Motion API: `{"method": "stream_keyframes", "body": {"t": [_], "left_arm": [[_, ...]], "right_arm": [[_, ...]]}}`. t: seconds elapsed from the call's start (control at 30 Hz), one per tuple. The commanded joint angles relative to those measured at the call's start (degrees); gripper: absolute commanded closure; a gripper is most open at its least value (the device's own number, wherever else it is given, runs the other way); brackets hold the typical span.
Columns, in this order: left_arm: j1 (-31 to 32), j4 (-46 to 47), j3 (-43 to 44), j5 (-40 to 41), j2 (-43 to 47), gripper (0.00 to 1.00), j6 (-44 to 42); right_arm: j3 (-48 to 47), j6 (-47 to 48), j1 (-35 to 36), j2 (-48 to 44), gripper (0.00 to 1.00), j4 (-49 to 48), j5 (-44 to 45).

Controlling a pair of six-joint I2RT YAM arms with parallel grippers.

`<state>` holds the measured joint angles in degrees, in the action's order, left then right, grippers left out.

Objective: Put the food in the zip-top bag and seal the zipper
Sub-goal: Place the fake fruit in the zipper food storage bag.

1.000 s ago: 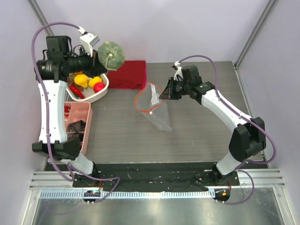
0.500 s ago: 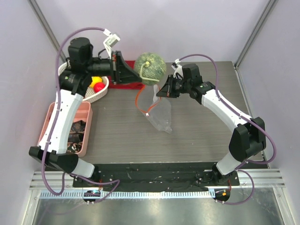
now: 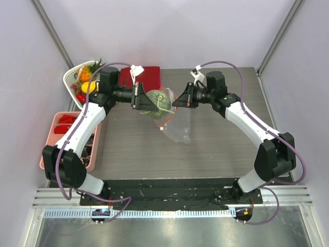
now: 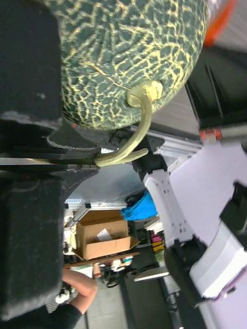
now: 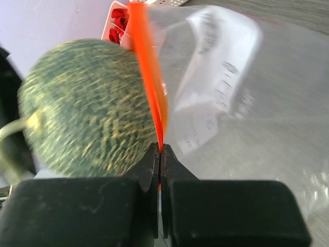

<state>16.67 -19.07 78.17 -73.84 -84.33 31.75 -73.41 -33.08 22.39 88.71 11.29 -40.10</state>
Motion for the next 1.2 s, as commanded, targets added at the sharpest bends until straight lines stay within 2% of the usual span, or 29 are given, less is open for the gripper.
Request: {"method": "stream_keyframes", "body": {"t": [0.0, 0.03, 0.13, 0.37, 0.43, 0.5, 0.57, 0.77, 0.83, 0.93, 0.97, 1.0, 1.03, 1.07, 1.17], "left_arm": [[-2.3, -12.7, 3.2, 2.8, -3.2, 1.00, -11.3], [-2.2, -16.2, 4.7, 4.0, -4.2, 1.00, -18.1], [-2.1, -23.9, 8.0, 11.2, -6.6, 1.00, -22.5], [3.4, -40.6, 16.1, 18.6, -9.7, 1.00, -38.4], [5.4, -42.9, 18.1, 19.9, -10.1, 1.00, -41.3], [6.8, -48.9, 21.7, 20.4, -10.2, 1.00, -47.3], [7.3, -52.5, 23.3, 18.0, -9.9, 1.00, -49.1], [5.8, -50.6, 22.6, 17.5, -3.0, 1.00, -49.6], [5.2, -49.3, 23.3, 16.3, -1.4, 1.00, -49.5], [4.9, -47.8, 25.8, 15.1, 0.7, 1.00, -48.2], [4.9, -46.9, 26.8, 15.0, 1.1, 1.00, -47.0], [4.8, -45.5, 27.0, 14.5, 2.0, 1.00, -45.6], [4.8, -42.5, 27.1, 14.3, 2.7, 1.00, -42.5], [4.8, -40.0, 26.6, 14.0, 3.3, 1.00, -40.6], [4.8, -29.6, 24.7, 14.2, 6.1, 1.00, -32.5]], "right_arm": [[2.6, 0.9, -1.8, -4.5, 0.99, -4.1, -4.3], [2.8, 1.0, -2.0, -4.5, 0.99, -4.1, -4.5], [3.4, 1.4, -2.5, -4.4, 0.99, -4.3, -4.7], [3.4, -1.6, -2.5, -2.8, 0.99, -8.6, -7.9], [3.6, -3.4, -2.5, -2.8, 0.99, -10.9, -9.3], [3.4, -3.7, -2.4, -2.5, 0.99, -10.9, -9.6], [3.2, -3.6, -2.2, -2.4, 0.99, -11.0, -9.8], [4.1, -1.1, -2.3, -2.4, 0.99, -12.2, -9.2], [5.5, -5.0, -2.3, -2.3, 0.99, -15.0, -11.4], [9.1, -15.5, -2.1, -3.3, 0.99, -31.2, -15.2], [11.5, -23.7, -2.1, -3.5, 0.99, -41.4, -16.0], [12.4, -27.7, -1.8, -3.5, 0.99, -46.4, -16.3], [13.5, -31.6, -1.7, -2.8, 0.99, -50.8, -16.5], [14.0, -41.5, -1.7, -2.3, 0.99, -60.1, -16.3], [15.4, -59.2, -1.6, 2.6, 0.99, -79.5, -14.3]]}}
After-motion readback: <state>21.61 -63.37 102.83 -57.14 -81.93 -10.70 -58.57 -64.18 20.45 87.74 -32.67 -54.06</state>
